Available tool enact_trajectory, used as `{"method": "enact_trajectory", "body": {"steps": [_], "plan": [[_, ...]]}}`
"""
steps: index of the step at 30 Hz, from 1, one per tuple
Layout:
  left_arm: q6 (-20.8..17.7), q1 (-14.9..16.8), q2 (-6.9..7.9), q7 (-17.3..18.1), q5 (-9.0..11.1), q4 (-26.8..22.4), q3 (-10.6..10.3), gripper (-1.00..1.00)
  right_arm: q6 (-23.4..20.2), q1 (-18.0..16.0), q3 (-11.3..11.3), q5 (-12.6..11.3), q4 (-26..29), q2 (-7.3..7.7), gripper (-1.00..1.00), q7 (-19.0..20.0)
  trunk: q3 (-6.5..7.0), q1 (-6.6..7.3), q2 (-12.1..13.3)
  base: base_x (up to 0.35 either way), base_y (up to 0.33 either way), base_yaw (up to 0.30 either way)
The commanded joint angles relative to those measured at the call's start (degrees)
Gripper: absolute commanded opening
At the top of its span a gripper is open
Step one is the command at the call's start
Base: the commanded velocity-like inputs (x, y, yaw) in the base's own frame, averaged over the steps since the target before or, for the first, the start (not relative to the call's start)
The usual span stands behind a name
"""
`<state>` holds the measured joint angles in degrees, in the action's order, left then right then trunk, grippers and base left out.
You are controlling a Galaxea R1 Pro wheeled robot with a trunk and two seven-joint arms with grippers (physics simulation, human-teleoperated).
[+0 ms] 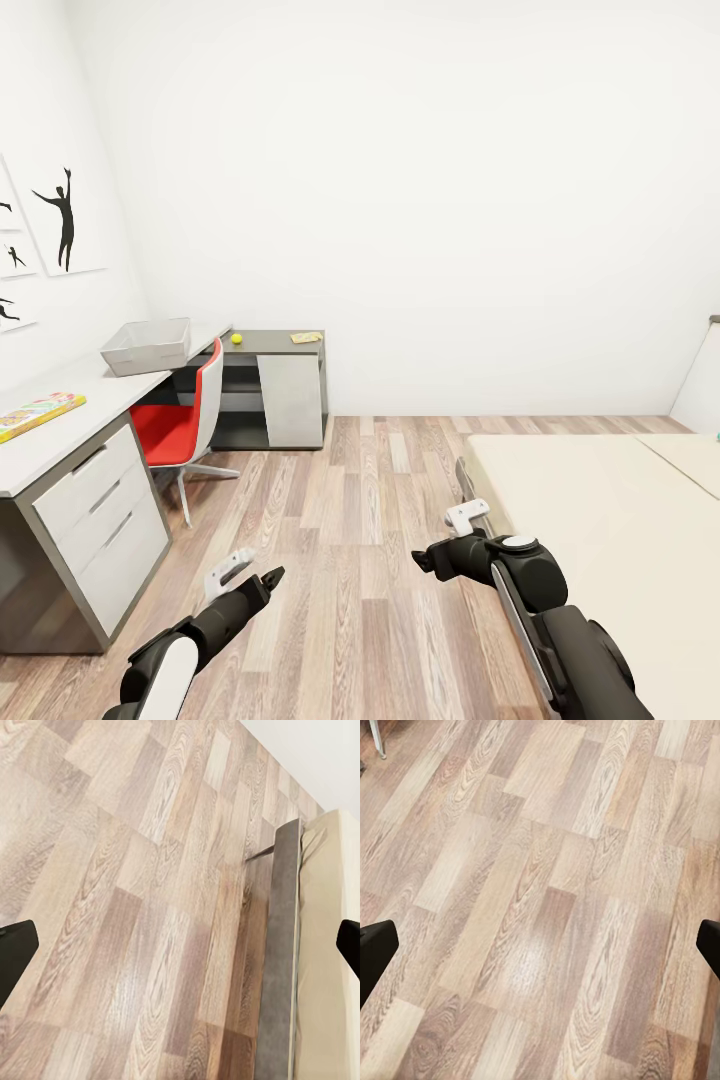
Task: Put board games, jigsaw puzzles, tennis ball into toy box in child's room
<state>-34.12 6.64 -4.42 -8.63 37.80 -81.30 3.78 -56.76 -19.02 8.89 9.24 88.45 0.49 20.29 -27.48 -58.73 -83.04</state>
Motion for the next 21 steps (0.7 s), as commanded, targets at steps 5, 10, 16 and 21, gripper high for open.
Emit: {"method": "enact_trajectory", "body": {"steps": [5, 10, 16, 21], "plan": [[-0.3, 0.0, -0.06, -0.5, 0.5, -0.1, 0.1, 1.0, -0.2, 0.0, 0.1, 0.6, 0.1, 0.05, 1.0, 0.5, -0.06, 0.0, 0.0, -0.001, -0.007, 0.0], [-0.3, 0.0, -0.06, -0.5, 0.3, -0.1, 0.1, 1.0, -0.2, 0.0, 0.1, 0.6, 0.1, 0.06, 1.0, 0.5, -0.06, 0.0, 0.0, 0.0, -0.077, 0.0], [-0.3, 0.0, -0.06, -0.5, 0.2, -0.1, 0.1, 1.0, -0.2, 0.0, 0.1, 0.6, 0.1, 0.05, 1.0, 0.5, -0.06, 0.0, 0.0, 0.0, -0.15, 0.0], [-0.3, 0.0, -0.06, -0.5, 0.1, -0.1, 0.0, 1.0, -0.2, 0.0, 0.1, 0.6, 0.2, 0.06, 1.0, 0.5, -0.06, 0.0, 0.0, 0.0, -0.18, 0.0]]}}
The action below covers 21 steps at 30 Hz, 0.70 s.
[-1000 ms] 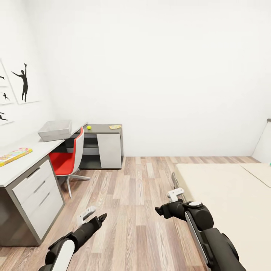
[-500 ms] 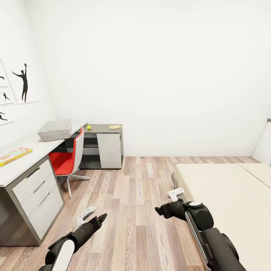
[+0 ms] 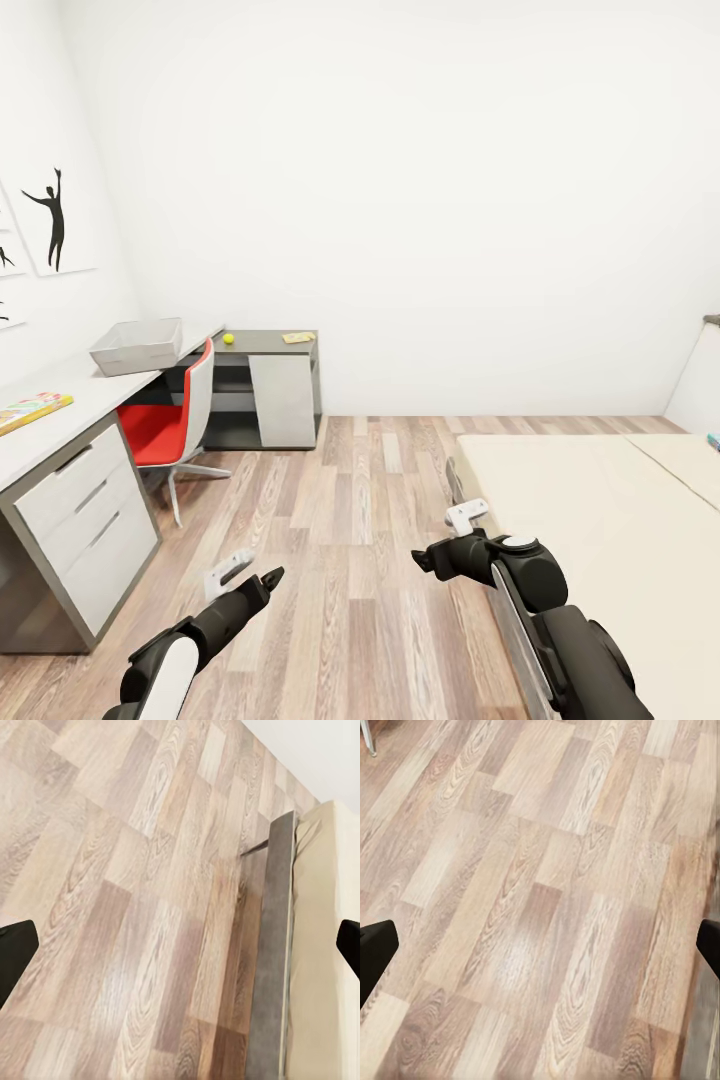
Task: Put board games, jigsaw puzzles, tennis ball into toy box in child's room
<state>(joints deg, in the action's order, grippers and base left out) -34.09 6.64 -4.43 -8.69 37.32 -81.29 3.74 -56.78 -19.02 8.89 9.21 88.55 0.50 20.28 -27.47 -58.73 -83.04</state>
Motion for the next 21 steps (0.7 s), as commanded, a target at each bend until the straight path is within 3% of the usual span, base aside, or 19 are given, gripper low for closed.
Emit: {"method": "enact_trajectory", "body": {"steps": [1, 21], "plan": [[-0.3, 0.0, -0.05, -0.4, 0.6, -0.1, 0.1, 1.0, -0.2, 0.0, 0.1, 0.6, 0.1, 0.04, 1.0, 0.5, -0.06, 0.0, 0.0, 0.0, -0.187, 0.0], [-0.3, 0.0, -0.05, -0.5, 0.5, -0.1, 0.0, 1.0, -0.2, 0.0, 0.1, 0.6, 0.0, 0.03, 1.0, 0.5, -0.06, 0.0, 0.0, 0.0, -0.21, 0.0]]}}
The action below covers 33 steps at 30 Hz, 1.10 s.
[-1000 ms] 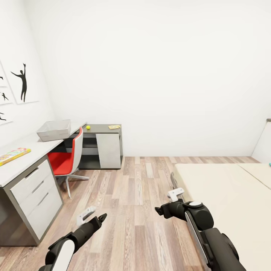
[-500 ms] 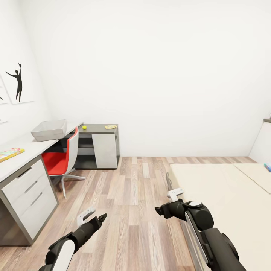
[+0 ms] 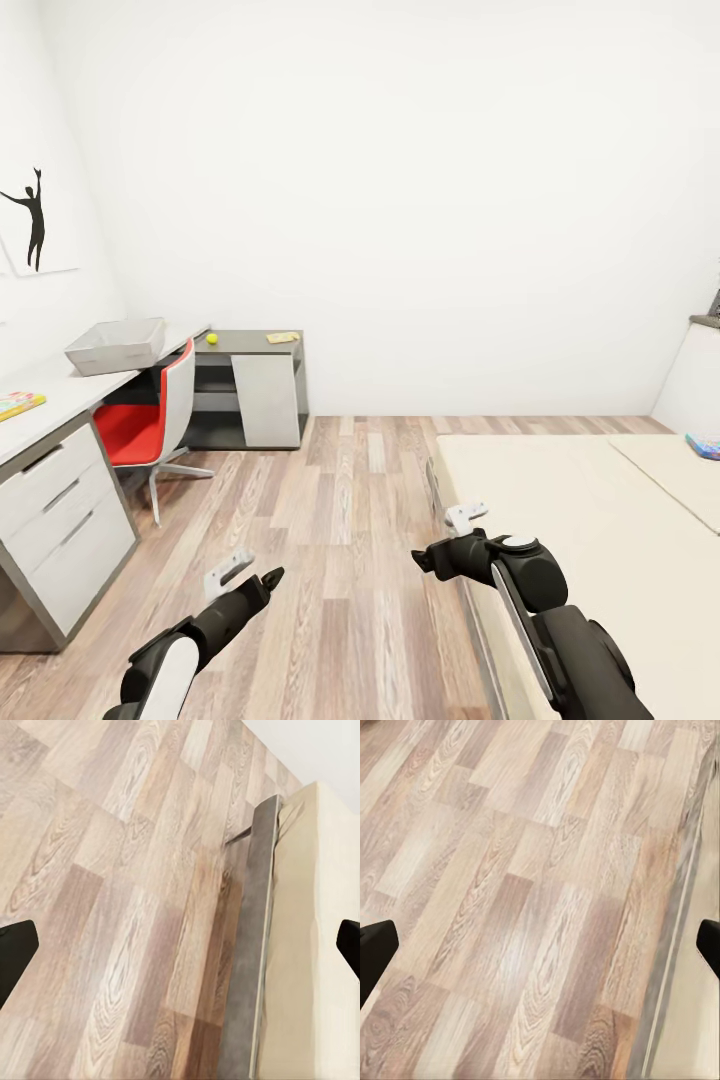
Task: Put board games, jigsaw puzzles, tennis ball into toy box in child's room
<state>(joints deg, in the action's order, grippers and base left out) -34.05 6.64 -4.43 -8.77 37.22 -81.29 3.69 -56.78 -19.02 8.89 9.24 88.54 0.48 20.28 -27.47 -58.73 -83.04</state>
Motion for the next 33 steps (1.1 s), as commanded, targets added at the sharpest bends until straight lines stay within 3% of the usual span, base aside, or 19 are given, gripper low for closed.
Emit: {"method": "enact_trajectory", "body": {"steps": [1, 33], "plan": [[-0.3, 0.0, -0.05, -0.4, 0.6, -0.1, 0.1, 1.0, -0.2, 0.0, 0.1, 0.6, 0.1, 0.05, 1.0, 0.5, -0.07, 0.0, 0.0, 0.0, -0.219, 0.0], [-0.3, 0.0, -0.05, -0.5, 0.6, -0.1, 0.1, 1.0, -0.2, 0.0, 0.1, 0.6, 0.1, 0.05, 1.0, 0.5, -0.07, 0.0, 0.0, 0.0, -0.22, 0.0]]}}
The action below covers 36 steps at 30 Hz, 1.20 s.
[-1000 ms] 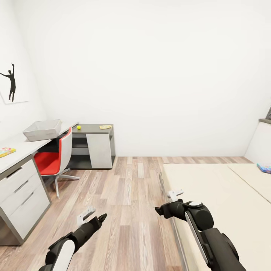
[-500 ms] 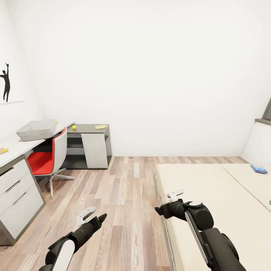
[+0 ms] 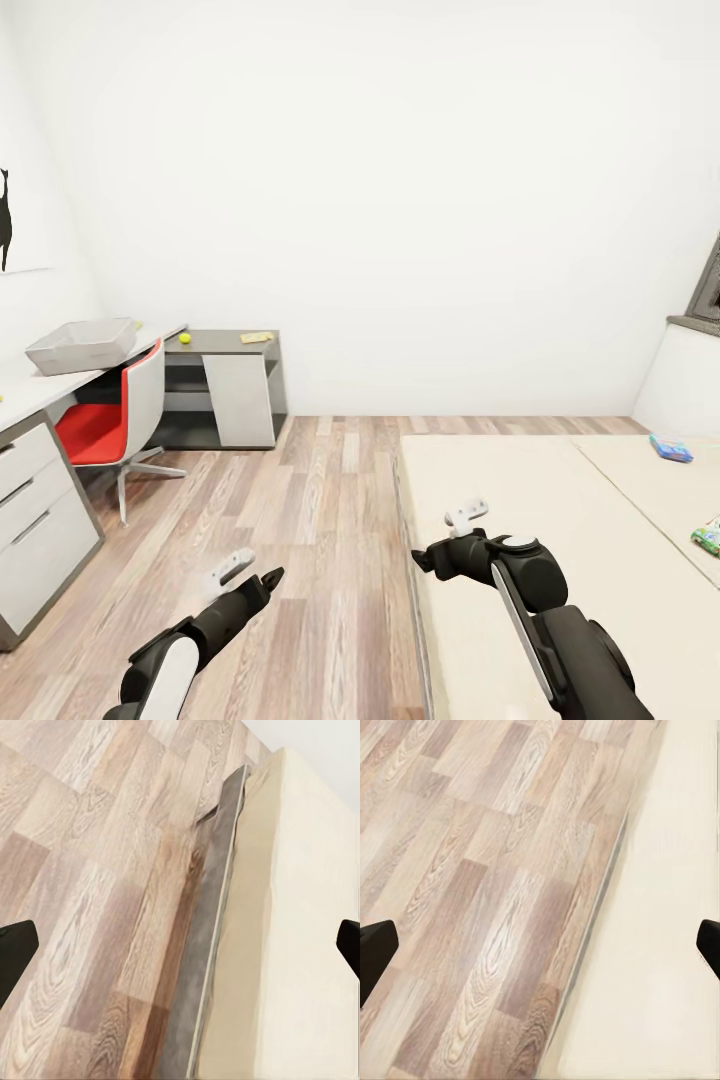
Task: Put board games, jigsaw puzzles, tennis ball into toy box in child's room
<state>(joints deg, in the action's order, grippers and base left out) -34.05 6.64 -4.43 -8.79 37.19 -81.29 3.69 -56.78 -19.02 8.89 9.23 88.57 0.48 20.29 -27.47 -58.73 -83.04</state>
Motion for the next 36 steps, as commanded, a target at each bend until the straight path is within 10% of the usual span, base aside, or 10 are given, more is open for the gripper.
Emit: {"method": "enact_trajectory", "body": {"steps": [1, 36], "plan": [[-0.3, 0.0, -0.05, -0.4, 0.6, -0.1, 0.1, 1.0, -0.2, 0.0, 0.1, 0.6, 0.1, 0.04, 1.0, 0.5, -0.07, 0.0, 0.0, 0.0, -0.22, 0.0], [-0.3, 0.0, -0.05, -0.4, 0.6, -0.1, 0.1, 1.0, -0.2, 0.0, 0.1, 0.6, 0.1, 0.04, 1.0, 0.5, -0.07, 0.0, 0.0, 0.0, -0.22, 0.0]]}}
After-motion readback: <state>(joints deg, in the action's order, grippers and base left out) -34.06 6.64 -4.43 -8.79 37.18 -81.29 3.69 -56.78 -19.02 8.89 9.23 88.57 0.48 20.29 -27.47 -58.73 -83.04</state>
